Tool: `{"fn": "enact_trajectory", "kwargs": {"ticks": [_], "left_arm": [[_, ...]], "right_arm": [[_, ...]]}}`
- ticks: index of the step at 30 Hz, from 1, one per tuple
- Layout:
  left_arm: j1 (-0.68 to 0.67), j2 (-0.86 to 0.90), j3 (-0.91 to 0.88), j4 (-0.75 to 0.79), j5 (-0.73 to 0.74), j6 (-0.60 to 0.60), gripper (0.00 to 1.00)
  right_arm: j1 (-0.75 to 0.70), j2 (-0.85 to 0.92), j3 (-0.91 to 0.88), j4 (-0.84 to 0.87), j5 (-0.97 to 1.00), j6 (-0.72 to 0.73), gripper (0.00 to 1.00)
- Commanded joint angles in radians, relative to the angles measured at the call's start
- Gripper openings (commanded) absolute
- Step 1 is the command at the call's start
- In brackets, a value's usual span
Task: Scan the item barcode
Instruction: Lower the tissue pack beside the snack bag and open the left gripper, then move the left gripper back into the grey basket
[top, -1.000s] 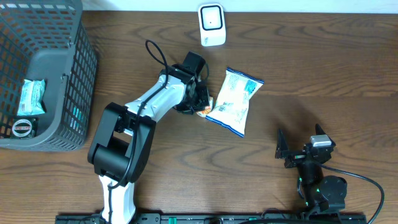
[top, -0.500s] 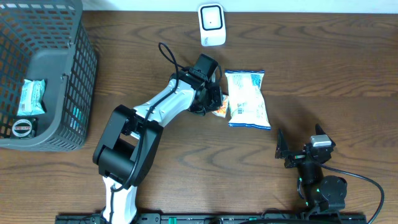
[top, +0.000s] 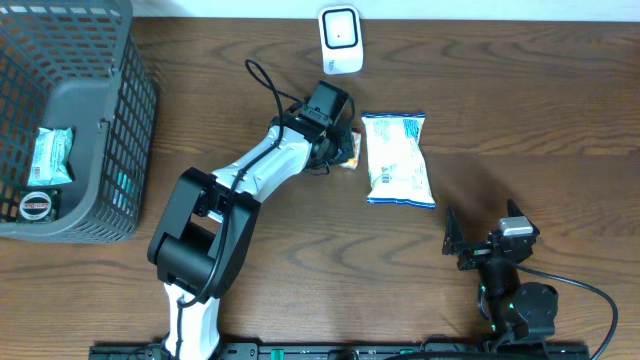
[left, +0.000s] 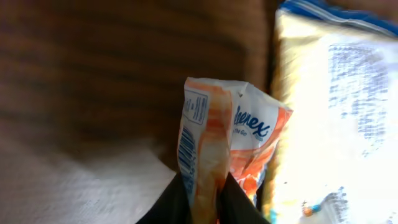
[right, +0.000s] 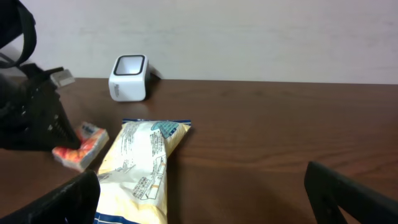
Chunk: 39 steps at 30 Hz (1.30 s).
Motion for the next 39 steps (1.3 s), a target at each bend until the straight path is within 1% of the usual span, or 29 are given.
{"fn": "enact_trajectory", "kwargs": {"ticks": [1, 2, 3, 6, 8, 11, 13, 15, 16, 22, 26, 31, 37, 39], "left_arm": [[0.002, 0.009, -0.003, 0.023, 0.064, -0.004, 0.33], [0.002, 0.007, -0.003, 0.031, 0.080, -0.004, 0.41], [0.002, 0.005, -0.003, 0.035, 0.089, -0.004, 0.53], [0.005, -0.017, -0.002, 0.037, 0.095, 0.020, 0.60], [0.012, -0.041, -0.002, 0.037, 0.095, 0.051, 0.75], [0.034, -0.092, -0.002, 0.036, 0.095, 0.092, 0.80], [0.060, -0.146, -0.002, 0.032, 0.095, 0.104, 0.89], [0.091, -0.205, -0.002, 0.028, 0.095, 0.106, 0.94], [0.109, -0.235, -0.002, 0.025, 0.095, 0.106, 0.96], [0.234, -0.425, -0.002, 0.031, 0.091, 0.121, 0.99], [0.329, -0.528, -0.002, 0.033, 0.091, 0.184, 0.99], [0.430, -0.607, -0.002, 0.051, 0.091, 0.225, 1.00], [0.499, -0.631, -0.002, 0.103, 0.090, 0.376, 1.00], [0.517, -0.631, -0.002, 0.104, 0.090, 0.456, 1.00]], "right_arm": [[0.006, -0.005, -0.002, -0.003, 0.000, 0.006, 0.99], [0.006, -0.005, -0.002, -0.003, 0.000, 0.006, 0.99], [0.006, -0.005, -0.002, -0.003, 0.000, 0.006, 0.99], [0.006, -0.005, -0.002, -0.003, 0.000, 0.006, 0.99], [0.006, -0.005, -0.002, -0.003, 0.000, 0.006, 0.99], [0.006, -0.005, -0.002, -0.003, 0.000, 0.006, 0.99], [0.006, -0.005, -0.002, -0.003, 0.000, 0.006, 0.99], [0.006, -0.005, -0.002, -0.003, 0.000, 0.006, 0.99], [0.006, -0.005, -0.002, -0.003, 0.000, 0.006, 0.99], [0.006, -0.005, -0.002, -0.003, 0.000, 0.006, 0.99], [0.006, -0.005, -0.002, -0.003, 0.000, 0.006, 0.99], [0.006, -0.005, -0.002, -0.003, 0.000, 0.006, 0.99], [0.006, -0.005, -0.002, -0.003, 0.000, 0.006, 0.99], [0.006, -0.005, -0.002, -0.003, 0.000, 0.006, 0.99]]}}
